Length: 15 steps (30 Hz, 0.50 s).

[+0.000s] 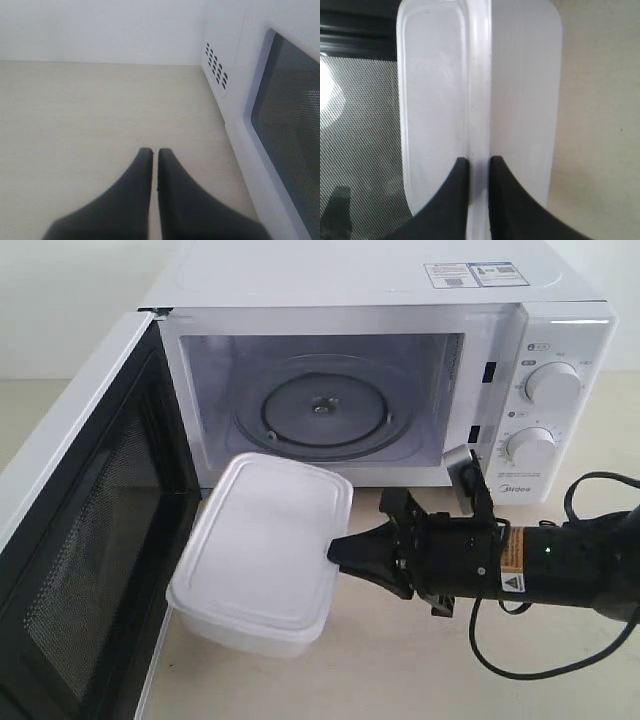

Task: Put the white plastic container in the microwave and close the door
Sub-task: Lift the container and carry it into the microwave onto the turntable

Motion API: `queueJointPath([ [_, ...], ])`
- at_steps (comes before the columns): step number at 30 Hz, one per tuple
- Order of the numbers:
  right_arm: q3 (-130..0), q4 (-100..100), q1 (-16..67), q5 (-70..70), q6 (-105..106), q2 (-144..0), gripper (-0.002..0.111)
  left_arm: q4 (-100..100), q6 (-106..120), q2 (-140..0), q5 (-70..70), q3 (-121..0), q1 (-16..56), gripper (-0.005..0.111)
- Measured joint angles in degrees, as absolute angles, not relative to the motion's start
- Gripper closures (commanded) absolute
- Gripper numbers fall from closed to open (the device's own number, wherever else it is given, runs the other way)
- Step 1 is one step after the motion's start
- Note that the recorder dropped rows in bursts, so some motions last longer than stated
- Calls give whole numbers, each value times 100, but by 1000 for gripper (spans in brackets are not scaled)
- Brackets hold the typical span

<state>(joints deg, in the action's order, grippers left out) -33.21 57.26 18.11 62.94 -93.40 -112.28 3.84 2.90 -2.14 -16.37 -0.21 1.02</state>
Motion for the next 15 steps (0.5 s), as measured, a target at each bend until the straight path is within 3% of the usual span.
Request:
queueJointPath([
  [15, -3321, 3675, 1811, 6545, -9015, -11236, 108, 384, 290, -214, -1637, -21, 102, 102],
])
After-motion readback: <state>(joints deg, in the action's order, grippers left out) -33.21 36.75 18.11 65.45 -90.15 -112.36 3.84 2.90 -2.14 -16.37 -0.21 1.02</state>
